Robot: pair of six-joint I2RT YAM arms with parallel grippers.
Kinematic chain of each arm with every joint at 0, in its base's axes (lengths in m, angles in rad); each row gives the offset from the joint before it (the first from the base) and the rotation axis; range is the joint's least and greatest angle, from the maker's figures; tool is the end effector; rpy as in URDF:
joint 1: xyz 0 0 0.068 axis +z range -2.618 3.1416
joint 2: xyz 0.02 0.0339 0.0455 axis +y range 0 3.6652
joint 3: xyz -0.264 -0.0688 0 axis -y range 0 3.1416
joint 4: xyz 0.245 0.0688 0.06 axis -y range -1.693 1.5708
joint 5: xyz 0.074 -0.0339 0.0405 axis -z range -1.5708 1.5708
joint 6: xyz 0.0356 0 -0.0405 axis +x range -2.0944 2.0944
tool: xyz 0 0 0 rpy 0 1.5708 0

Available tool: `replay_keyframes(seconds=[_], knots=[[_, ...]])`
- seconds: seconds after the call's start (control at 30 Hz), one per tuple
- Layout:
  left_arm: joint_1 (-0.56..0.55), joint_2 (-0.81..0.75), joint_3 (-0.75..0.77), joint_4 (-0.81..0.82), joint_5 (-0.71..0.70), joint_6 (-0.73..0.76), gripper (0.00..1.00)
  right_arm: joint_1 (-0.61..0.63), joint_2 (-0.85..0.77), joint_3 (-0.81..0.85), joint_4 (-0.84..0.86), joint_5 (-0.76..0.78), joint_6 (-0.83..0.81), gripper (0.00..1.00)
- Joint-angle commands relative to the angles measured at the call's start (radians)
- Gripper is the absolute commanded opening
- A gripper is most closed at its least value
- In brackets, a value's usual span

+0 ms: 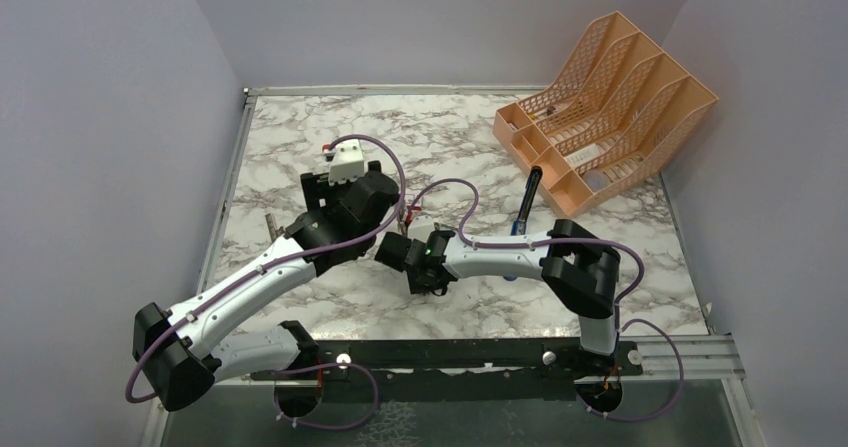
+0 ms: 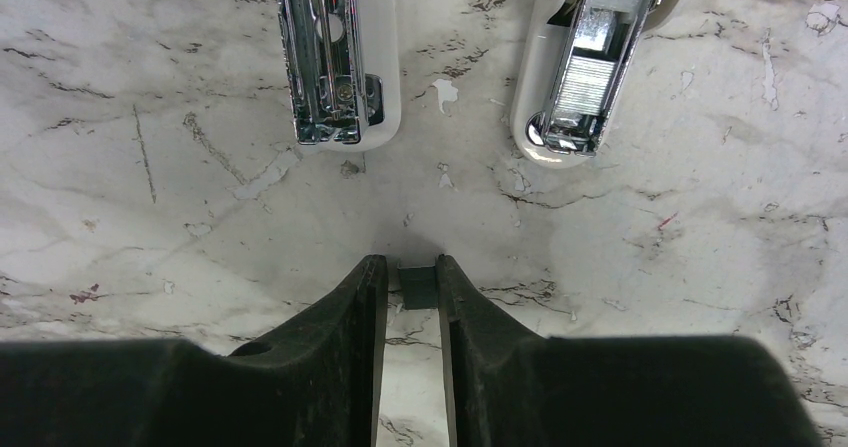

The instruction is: Load the staples into the stapler

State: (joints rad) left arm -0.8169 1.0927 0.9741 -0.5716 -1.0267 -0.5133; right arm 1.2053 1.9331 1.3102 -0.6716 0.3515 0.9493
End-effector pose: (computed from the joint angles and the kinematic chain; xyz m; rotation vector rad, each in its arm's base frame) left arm 0.1729 -0.1397 0.3196 -0.2063 1.9056 0.2831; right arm 0.1461 0.3476 0.1628 -0.2787 2.6882 0.1035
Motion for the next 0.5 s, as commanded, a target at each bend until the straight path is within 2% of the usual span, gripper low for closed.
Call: replay_keyframes(seconds=[0.0,0.13,0.33,0.47], knots=[[0.013,0.002,0.034,-0.002,0.019,0.006,0.95,0.004,0.037,0.008,-0.029,0.032,0.007,0.28],[0.022,0.001,0.033,-0.002,0.019,0.002,0.95,0.004,0.020,0.005,-0.027,0.037,-0.006,0.21],[0.041,0.010,0.038,-0.002,0.029,0.004,0.95,0.004,-0.027,0.003,0.001,0.091,-0.041,0.21],[0.090,0.020,0.045,-0.001,0.091,0.002,0.95,-0.018,-0.073,0.009,0.054,0.125,-0.095,0.21]])
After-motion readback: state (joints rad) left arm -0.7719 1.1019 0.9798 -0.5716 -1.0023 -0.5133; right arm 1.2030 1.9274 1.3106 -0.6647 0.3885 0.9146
